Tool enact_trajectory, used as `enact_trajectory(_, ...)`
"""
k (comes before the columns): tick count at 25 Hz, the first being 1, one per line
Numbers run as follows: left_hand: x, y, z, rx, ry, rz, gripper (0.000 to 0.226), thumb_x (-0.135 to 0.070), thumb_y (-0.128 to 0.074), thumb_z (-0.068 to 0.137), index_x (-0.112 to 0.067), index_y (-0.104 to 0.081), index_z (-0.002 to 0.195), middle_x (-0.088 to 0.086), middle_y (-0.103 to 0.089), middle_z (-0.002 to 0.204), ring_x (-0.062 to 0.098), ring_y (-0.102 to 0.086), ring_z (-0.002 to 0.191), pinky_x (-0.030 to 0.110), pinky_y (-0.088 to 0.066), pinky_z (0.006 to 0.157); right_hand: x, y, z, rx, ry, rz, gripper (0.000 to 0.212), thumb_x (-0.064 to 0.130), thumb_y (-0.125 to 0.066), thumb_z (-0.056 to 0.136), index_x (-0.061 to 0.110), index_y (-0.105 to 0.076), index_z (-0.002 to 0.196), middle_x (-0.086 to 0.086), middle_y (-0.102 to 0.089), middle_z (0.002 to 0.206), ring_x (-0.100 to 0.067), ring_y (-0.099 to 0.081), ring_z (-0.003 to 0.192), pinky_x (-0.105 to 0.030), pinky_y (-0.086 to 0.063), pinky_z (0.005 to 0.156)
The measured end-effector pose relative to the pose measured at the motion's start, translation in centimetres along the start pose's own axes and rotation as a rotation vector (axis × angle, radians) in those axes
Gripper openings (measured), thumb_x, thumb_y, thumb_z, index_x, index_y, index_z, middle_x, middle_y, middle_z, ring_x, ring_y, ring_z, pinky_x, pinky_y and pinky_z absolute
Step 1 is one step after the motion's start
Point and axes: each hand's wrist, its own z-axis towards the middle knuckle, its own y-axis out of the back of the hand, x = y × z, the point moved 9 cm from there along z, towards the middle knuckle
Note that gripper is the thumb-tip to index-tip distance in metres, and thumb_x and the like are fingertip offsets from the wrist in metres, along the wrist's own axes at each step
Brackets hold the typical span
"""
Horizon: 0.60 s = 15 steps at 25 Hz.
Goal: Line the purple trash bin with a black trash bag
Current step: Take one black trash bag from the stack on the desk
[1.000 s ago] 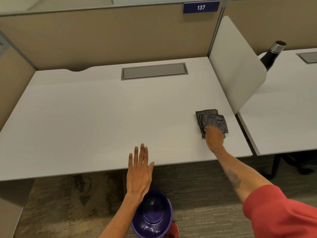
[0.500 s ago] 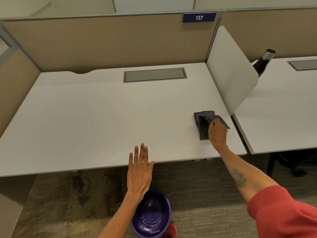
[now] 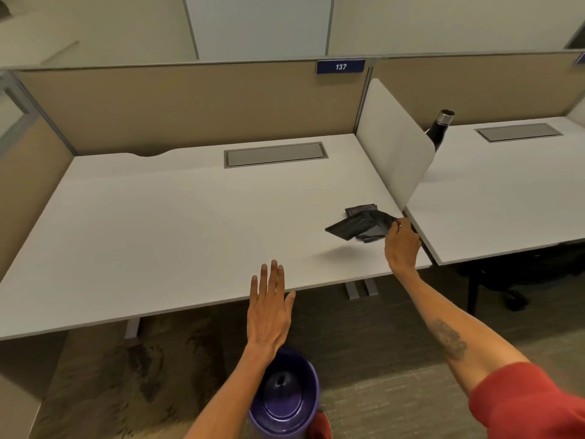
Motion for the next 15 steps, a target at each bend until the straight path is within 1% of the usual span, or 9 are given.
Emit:
enact_trajectory(2, 0.2, 1.2, -1.2, -0.008, -0.022, -0.02, 0.069, -0.051, -0.011, 0.106, -0.01, -0.011, 0.16, 0.011, 0.0, 0.169, 0.03, -0.002, 0.156, 0.045, -0.001, 0.124, 1.4, 1.3, -3.3, -0.025, 0.009, 0.031, 0.026, 0.02, -0.037, 0.107, 0.003, -0.056, 0.113, -0.009, -0.059, 0.09, -0.036, -0.062, 0.091, -0.05, -0.05, 0.083)
enact_trajectory(4, 0.3, 2.2, -2.4, -0.001, -0.053, -0.037, 0.07, -0.052, -0.003, 0.105, -0.011, -0.005, 0.161, 0.01, 0.005, 0.169, 0.029, 0.004, 0.156, 0.045, 0.003, 0.127, 2.6, 2.2, -6.6, -0.028, 0.001, 0.058, 0.025, 0.021, -0.038, 0.107, 0.005, -0.056, 0.11, -0.007, -0.061, 0.087, -0.033, -0.062, 0.085, -0.048, -0.05, 0.081)
enact_trajectory(7, 0.5, 4.1, -4.6, -0.014, -0.106, -0.071, 0.075, -0.056, 0.009, 0.1, -0.012, -0.001, 0.161, 0.009, 0.01, 0.168, 0.027, 0.01, 0.155, 0.044, 0.007, 0.127, 4.5, 3.2, -11.5, -0.023, 0.013, 0.089, 0.018, 0.024, -0.041, 0.106, 0.014, -0.055, 0.102, -0.007, -0.062, 0.079, -0.028, -0.064, 0.075, -0.052, -0.055, 0.076)
enact_trajectory(9, 0.6, 5.2, -6.0, -0.009, -0.134, -0.113, 0.077, -0.058, 0.014, 0.097, -0.013, 0.003, 0.16, 0.007, 0.014, 0.168, 0.025, 0.015, 0.155, 0.041, 0.012, 0.125, 6.1, 3.8, -14.5, -0.001, 0.025, 0.111, 0.014, 0.023, -0.043, 0.106, 0.018, -0.052, 0.096, -0.011, -0.064, 0.076, -0.026, -0.064, 0.067, -0.044, -0.057, 0.066)
enact_trajectory(10, 0.7, 5.7, -6.8, -0.009, -0.148, -0.126, 0.078, -0.058, 0.015, 0.097, -0.014, 0.005, 0.16, 0.007, 0.015, 0.168, 0.024, 0.017, 0.154, 0.04, 0.014, 0.125, 6.7, 4.0, -16.0, 0.012, 0.022, 0.122, 0.013, 0.022, -0.045, 0.105, 0.018, -0.053, 0.095, -0.012, -0.065, 0.076, -0.026, -0.065, 0.066, -0.039, -0.056, 0.062)
enact_trajectory(11, 0.7, 6.3, -7.6, -0.005, -0.162, -0.134, 0.077, -0.057, 0.015, 0.096, -0.014, 0.006, 0.159, 0.007, 0.016, 0.167, 0.024, 0.018, 0.154, 0.04, 0.016, 0.124, 7.1, 4.1, -17.4, 0.032, -0.001, 0.133, 0.013, 0.021, -0.046, 0.105, 0.017, -0.054, 0.095, -0.01, -0.066, 0.078, -0.027, -0.068, 0.068, -0.038, -0.056, 0.061)
enact_trajectory(12, 0.8, 6.8, -8.5, 0.004, -0.179, -0.142, 0.075, -0.056, 0.013, 0.097, -0.014, 0.007, 0.159, 0.006, 0.016, 0.167, 0.023, 0.019, 0.154, 0.039, 0.017, 0.124, 7.2, 3.9, -18.7, 0.058, -0.043, 0.151, 0.013, 0.022, -0.047, 0.104, 0.016, -0.057, 0.097, -0.007, -0.067, 0.082, -0.027, -0.07, 0.072, -0.041, -0.059, 0.064)
enact_trajectory(14, 0.9, 7.6, -10.0, 0.01, -0.225, -0.168, 0.069, -0.053, 0.005, 0.101, -0.015, 0.006, 0.158, 0.004, 0.013, 0.167, 0.022, 0.019, 0.154, 0.038, 0.017, 0.123, 6.8, 3.4, -21.3, 0.131, -0.171, 0.214, 0.017, 0.023, -0.05, 0.103, 0.013, -0.062, 0.108, -0.005, -0.068, 0.096, -0.022, -0.073, 0.077, -0.045, -0.063, 0.074)
enact_trajectory(15, 0.9, 8.0, -10.7, 0.003, -0.251, -0.186, 0.065, -0.051, 0.0, 0.103, -0.016, 0.005, 0.158, 0.004, 0.011, 0.168, 0.021, 0.018, 0.154, 0.037, 0.016, 0.123, 6.5, 3.0, -22.6, 0.166, -0.235, 0.268, 0.019, 0.023, -0.052, 0.102, 0.011, -0.063, 0.112, -0.005, -0.066, 0.103, -0.02, -0.074, 0.077, -0.044, -0.063, 0.077)
